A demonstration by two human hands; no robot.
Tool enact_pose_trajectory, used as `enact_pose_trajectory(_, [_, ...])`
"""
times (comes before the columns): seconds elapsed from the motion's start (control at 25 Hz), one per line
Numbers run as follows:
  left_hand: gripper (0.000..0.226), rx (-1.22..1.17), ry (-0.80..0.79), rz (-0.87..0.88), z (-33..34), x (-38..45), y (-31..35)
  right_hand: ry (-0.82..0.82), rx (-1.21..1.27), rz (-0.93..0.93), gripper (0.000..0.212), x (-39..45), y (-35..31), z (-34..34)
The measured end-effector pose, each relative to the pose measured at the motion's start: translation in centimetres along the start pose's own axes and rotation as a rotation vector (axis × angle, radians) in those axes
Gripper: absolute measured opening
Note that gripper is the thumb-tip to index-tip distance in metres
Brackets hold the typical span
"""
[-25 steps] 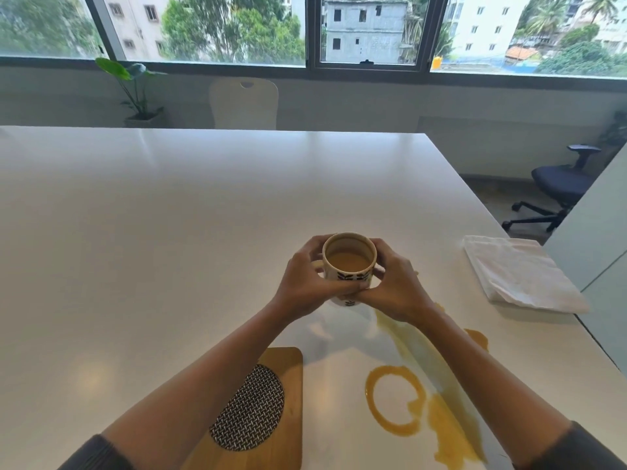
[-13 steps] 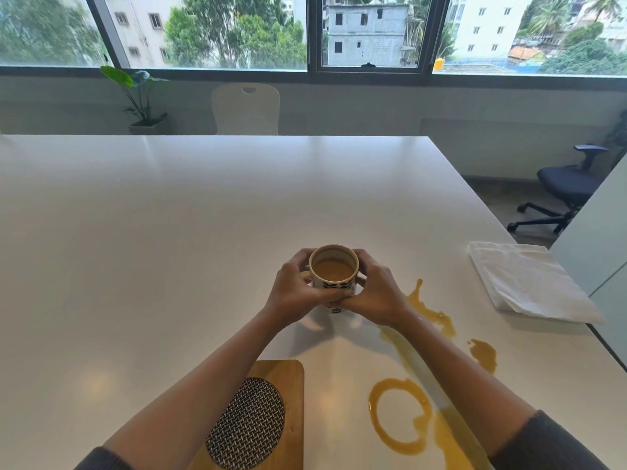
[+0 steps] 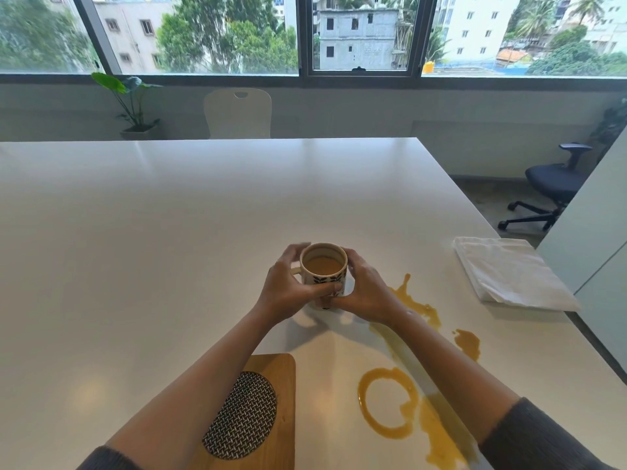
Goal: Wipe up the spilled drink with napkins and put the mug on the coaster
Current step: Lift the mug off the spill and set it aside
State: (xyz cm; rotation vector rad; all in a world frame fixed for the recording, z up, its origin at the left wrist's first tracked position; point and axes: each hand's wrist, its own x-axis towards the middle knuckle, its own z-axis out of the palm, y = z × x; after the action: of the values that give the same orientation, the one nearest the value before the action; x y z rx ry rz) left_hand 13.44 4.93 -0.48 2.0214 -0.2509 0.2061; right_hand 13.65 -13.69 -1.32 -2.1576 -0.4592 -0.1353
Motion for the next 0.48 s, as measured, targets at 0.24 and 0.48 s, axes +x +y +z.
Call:
enact_pose_trajectory(0.24, [0.067, 0.156, 0.363, 0.288, 1.4, -1.8, 2.5, 0.121, -0.115, 0.018, 0.093, -4.1, 1.0, -4.0])
enact_pose_trajectory(0.48, [0.031, 0.176, 0.363, 0.503, 4.6, -3.9, 5.7, 0.221, -0.327, 0.064, 0.070, -10.1, 4.2, -11.2])
